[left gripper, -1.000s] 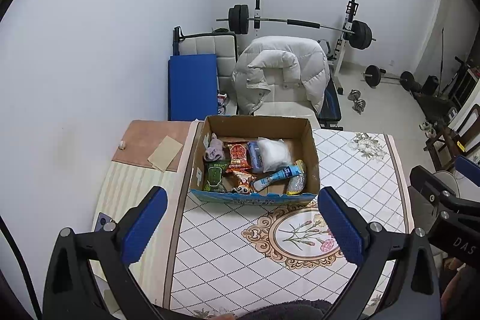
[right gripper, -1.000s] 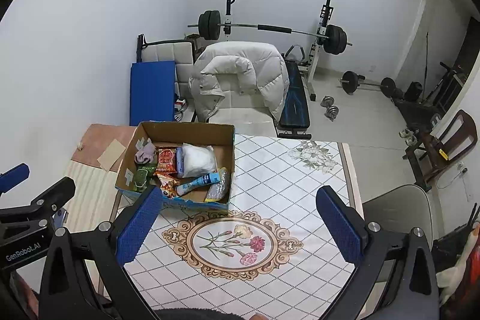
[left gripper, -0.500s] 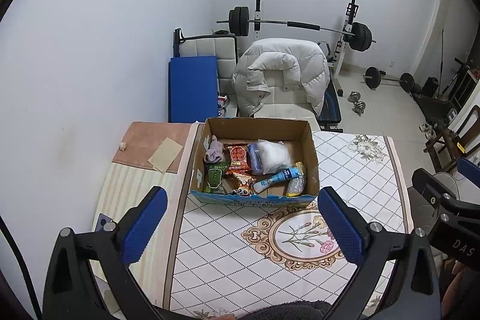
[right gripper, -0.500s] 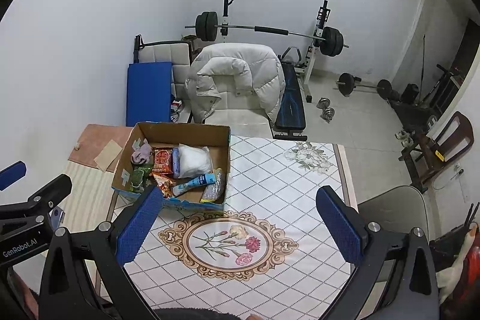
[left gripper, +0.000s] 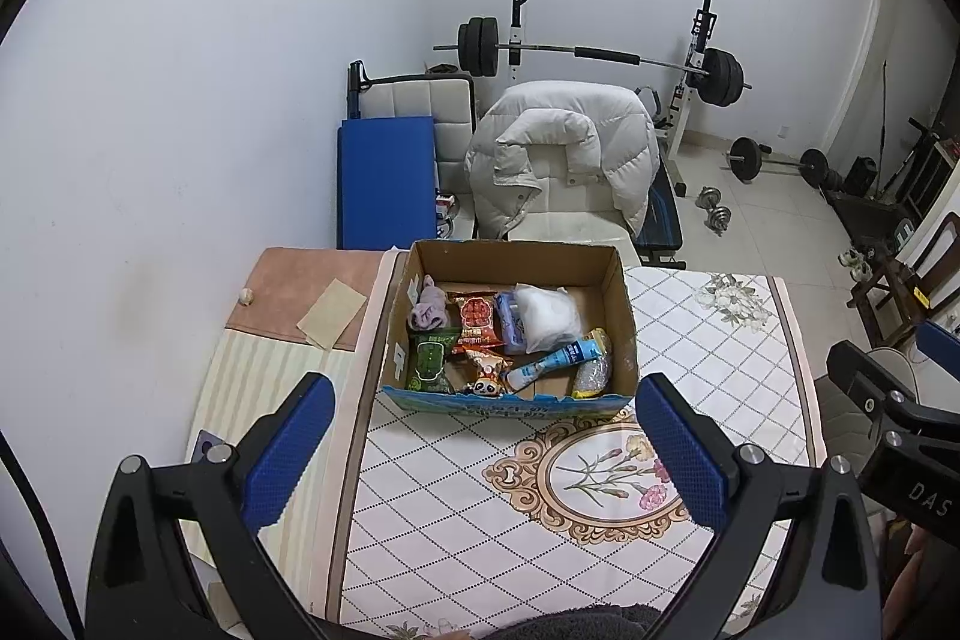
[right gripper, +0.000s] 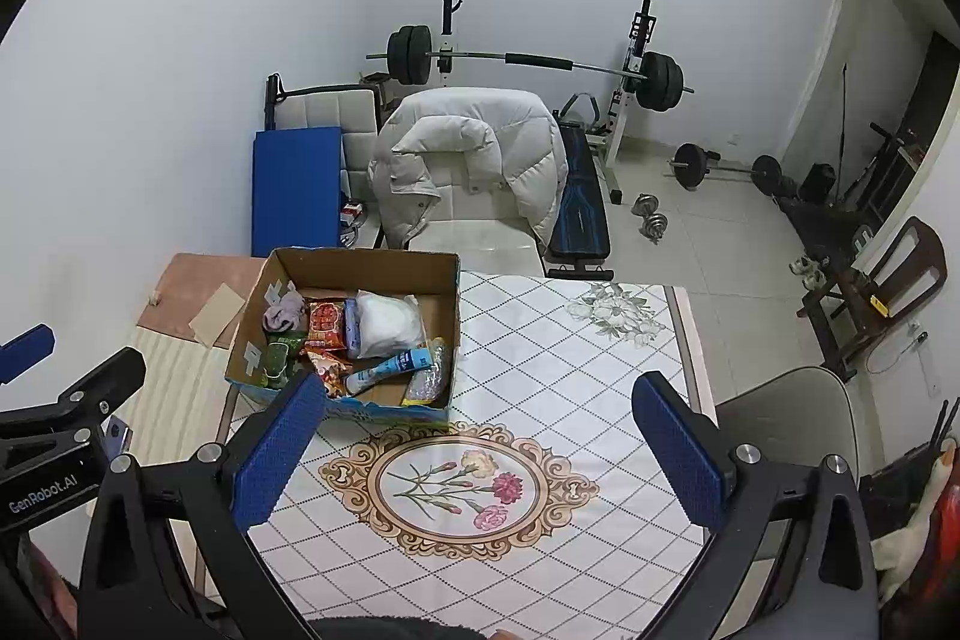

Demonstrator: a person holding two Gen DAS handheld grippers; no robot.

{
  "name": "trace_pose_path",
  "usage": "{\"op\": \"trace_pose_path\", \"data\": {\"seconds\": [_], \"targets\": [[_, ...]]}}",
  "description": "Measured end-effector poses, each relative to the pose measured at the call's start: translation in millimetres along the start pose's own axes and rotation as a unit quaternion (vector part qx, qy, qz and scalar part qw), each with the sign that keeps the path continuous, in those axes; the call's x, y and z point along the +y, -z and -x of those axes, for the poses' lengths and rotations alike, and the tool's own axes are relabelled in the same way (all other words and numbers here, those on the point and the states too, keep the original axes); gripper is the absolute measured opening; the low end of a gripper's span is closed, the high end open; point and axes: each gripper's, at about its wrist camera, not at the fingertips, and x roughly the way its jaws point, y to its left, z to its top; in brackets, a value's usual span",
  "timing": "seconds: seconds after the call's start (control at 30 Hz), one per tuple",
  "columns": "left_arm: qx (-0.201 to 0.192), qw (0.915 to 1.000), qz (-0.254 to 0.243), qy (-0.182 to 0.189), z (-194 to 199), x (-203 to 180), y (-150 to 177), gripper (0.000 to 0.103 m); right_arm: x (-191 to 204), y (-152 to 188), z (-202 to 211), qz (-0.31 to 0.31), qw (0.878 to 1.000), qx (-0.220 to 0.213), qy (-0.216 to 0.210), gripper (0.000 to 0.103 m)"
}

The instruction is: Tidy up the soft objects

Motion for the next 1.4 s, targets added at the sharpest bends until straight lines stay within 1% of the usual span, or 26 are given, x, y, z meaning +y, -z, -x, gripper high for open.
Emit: {"op": "trace_pose_path", "data": {"seconds": [0.23,1.27,1.4], "targets": [[-0.002,1.0000,0.004,-0.002,5.7,-4.0,-10.1,0.103,-1.3,0.2,0.7,0.001,1.000,-0.001,0.000,0.103],[-0.006,1.0000,0.001,0.001,8.6,-1.0,-9.9,0.103,-0.7,-5.1,3.6,-0.018,1.000,-0.001,0.008,0.103],[-0.014,0.9999,0.003,0.003,10.8,0.4,-10.6,0.103,-1.5,-4.7,3.3,-0.019,1.000,-0.001,0.007,0.103]]}}
